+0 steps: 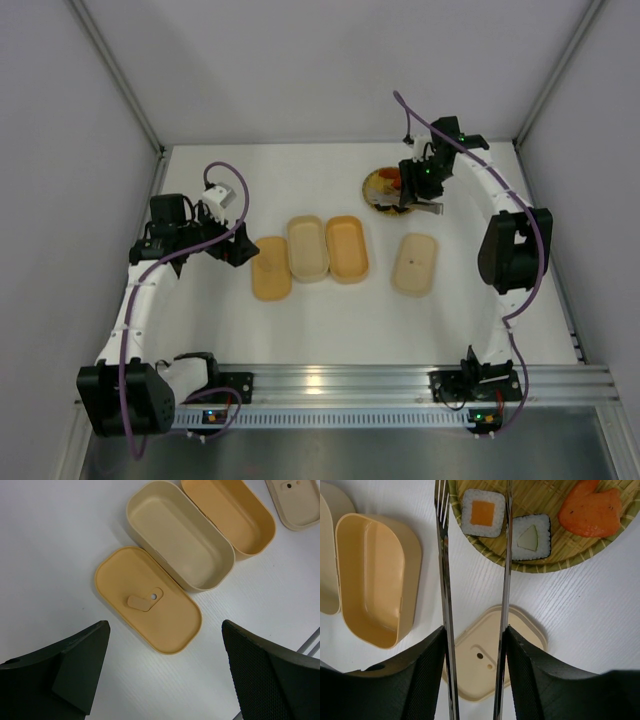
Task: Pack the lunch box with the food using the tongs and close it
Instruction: Pick up the fake food from the plate.
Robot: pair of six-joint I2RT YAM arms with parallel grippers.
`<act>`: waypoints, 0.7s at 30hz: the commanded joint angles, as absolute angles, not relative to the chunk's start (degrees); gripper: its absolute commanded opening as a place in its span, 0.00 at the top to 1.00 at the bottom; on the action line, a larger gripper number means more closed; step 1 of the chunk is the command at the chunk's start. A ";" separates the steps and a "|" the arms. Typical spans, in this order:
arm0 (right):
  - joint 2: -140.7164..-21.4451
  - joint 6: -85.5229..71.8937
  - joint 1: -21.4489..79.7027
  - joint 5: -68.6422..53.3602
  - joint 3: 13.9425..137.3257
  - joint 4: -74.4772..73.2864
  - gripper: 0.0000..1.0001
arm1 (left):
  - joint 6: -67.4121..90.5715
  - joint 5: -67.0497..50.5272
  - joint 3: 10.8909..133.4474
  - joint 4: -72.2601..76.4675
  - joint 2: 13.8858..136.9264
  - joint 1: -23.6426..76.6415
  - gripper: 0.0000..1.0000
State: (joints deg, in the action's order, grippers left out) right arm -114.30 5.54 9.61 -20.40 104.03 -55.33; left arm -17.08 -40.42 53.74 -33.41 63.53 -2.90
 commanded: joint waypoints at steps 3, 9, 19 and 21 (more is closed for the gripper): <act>-113.38 5.98 10.55 -19.51 106.87 -57.39 0.53 | -17.58 -41.31 53.35 -30.85 62.93 -2.81 0.01; -113.20 6.15 10.55 -19.60 107.58 -58.53 0.56 | -17.40 -41.31 53.44 -30.59 63.10 -2.81 0.02; -111.88 5.98 10.55 -22.50 109.07 -58.98 0.66 | -17.40 -41.13 53.61 -30.76 63.02 -2.81 0.02; -111.45 5.98 10.55 -22.85 109.42 -58.97 0.70 | -17.32 -41.04 53.61 -30.67 63.02 -2.81 0.02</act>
